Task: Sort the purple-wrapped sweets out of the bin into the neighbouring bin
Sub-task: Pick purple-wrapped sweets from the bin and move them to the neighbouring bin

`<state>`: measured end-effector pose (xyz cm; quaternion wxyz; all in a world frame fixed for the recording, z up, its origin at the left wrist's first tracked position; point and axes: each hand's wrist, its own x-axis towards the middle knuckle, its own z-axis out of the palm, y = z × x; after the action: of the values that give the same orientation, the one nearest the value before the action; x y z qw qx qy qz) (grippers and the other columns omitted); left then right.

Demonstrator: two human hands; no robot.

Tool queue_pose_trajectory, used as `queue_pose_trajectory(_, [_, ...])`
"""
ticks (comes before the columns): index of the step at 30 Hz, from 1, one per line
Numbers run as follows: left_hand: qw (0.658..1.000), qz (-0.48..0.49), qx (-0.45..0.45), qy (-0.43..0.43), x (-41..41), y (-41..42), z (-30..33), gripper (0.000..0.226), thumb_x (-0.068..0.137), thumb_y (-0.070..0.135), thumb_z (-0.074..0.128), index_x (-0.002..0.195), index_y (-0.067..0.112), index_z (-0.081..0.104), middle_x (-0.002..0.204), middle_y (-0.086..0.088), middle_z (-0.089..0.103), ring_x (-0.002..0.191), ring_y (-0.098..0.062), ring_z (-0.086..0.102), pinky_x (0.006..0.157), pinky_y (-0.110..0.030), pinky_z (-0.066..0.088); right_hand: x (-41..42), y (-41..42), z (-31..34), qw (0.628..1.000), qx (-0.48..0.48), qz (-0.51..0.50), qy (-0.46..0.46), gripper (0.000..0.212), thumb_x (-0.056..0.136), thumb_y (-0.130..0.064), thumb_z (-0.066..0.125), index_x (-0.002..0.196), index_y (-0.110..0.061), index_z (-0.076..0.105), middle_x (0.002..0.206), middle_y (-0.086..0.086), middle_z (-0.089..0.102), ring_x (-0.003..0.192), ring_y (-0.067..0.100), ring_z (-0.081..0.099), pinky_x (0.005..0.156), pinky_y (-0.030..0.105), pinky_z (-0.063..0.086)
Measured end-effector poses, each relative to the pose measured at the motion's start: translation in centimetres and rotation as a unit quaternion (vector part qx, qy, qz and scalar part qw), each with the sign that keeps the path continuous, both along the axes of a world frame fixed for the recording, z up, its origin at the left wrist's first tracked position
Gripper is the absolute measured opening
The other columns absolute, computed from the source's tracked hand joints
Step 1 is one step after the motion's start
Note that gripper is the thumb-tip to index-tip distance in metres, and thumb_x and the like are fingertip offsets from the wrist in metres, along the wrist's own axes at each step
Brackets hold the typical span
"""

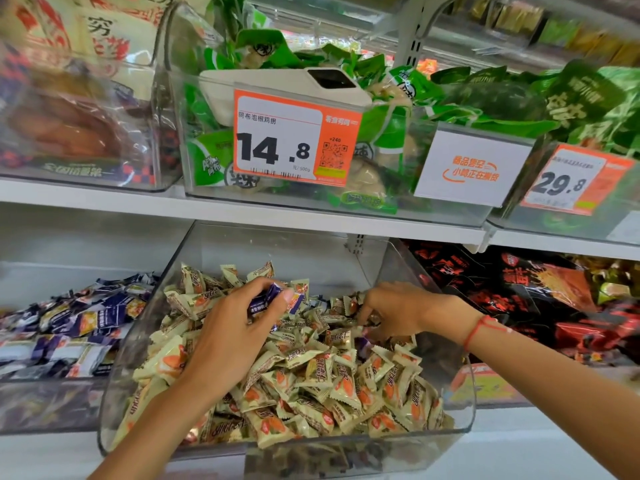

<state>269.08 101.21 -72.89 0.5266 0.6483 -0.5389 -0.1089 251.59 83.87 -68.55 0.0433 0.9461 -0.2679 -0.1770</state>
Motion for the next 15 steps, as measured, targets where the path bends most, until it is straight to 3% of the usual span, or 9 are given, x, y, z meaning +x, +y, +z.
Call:
queue_pose_trajectory(7, [1.000, 0.002, 0.005, 0.001, 0.0, -0.1, -0.2, 0.031, 0.083, 0.057, 0.045, 0.098, 0.036, 0.061, 0.084, 0.025, 0.065, 0.070, -0.003, 0.063, 0.063, -0.020, 0.047, -0.8, -0.5, 0.8, 0.978, 0.015, -0.030, -0.207, 0.020, 0.094, -0.025, 0.060, 0.109, -0.020, 0.071, 0.102, 0.001, 0.073, 0.092, 0.017, 0.067, 0.082, 0.035, 0.052])
queue_pose_trajectory(9, [1.000, 0.007, 0.006, -0.002, 0.0, -0.1, -0.2, 0.033, 0.082, 0.058, 0.045, 0.099, 0.035, 0.062, 0.079, 0.018, 0.067, 0.070, -0.002, 0.063, 0.062, -0.019, 0.047, -0.7, 0.6, 1.2, 0.929, 0.134, -0.073, -0.336, 0.013, 0.091, -0.023, 0.065, 0.101, -0.015, 0.068, 0.091, 0.011, 0.073, 0.080, 0.015, 0.069, 0.075, 0.031, 0.054])
queue_pose_trajectory(11, [1.000, 0.008, 0.011, -0.011, 0.0, -0.1, -0.3, 0.033, 0.082, 0.059, 0.044, 0.098, 0.037, 0.061, 0.078, 0.015, 0.067, 0.068, -0.005, 0.064, 0.061, -0.026, 0.051, 0.1, 2.9, 1.8, 0.829, 0.325, -0.119, -0.439, 0.011, 0.089, -0.015, 0.067, 0.098, -0.011, 0.062, 0.086, 0.024, 0.070, 0.073, 0.012, 0.070, 0.070, 0.026, 0.056])
queue_pose_trajectory(12, [1.000, 0.008, 0.013, -0.015, 0.0, 0.0, -0.3, 0.031, 0.082, 0.059, 0.044, 0.098, 0.039, 0.061, 0.078, 0.015, 0.067, 0.067, -0.007, 0.064, 0.063, -0.030, 0.053, 0.7, 4.1, 1.9, 0.785, 0.394, -0.135, -0.459, 0.011, 0.088, -0.012, 0.066, 0.097, -0.010, 0.061, 0.086, 0.021, 0.072, 0.073, 0.011, 0.070, 0.069, 0.024, 0.057])
queue_pose_trajectory(13, [1.000, 0.007, 0.013, -0.014, 0.0, 0.0, -0.3, 0.029, 0.083, 0.057, 0.044, 0.098, 0.039, 0.061, 0.078, 0.014, 0.068, 0.067, -0.009, 0.064, 0.065, -0.034, 0.054, 1.3, 5.1, 2.0, 0.762, 0.428, -0.143, -0.465, 0.011, 0.088, -0.011, 0.066, 0.097, -0.009, 0.062, 0.087, 0.015, 0.073, 0.075, 0.010, 0.070, 0.070, 0.022, 0.058])
queue_pose_trajectory(15, [1.000, 0.002, 0.004, 0.008, 0.2, -0.1, -0.3, 0.026, 0.088, 0.053, 0.044, 0.100, 0.038, 0.061, 0.081, 0.010, 0.068, 0.072, -0.011, 0.064, 0.072, -0.036, 0.052, 2.5, 6.3, 1.8, 0.758, 0.431, -0.150, -0.467, 0.012, 0.086, -0.014, 0.069, 0.095, -0.008, 0.066, 0.087, 0.008, 0.072, 0.075, 0.008, 0.068, 0.070, 0.019, 0.057])
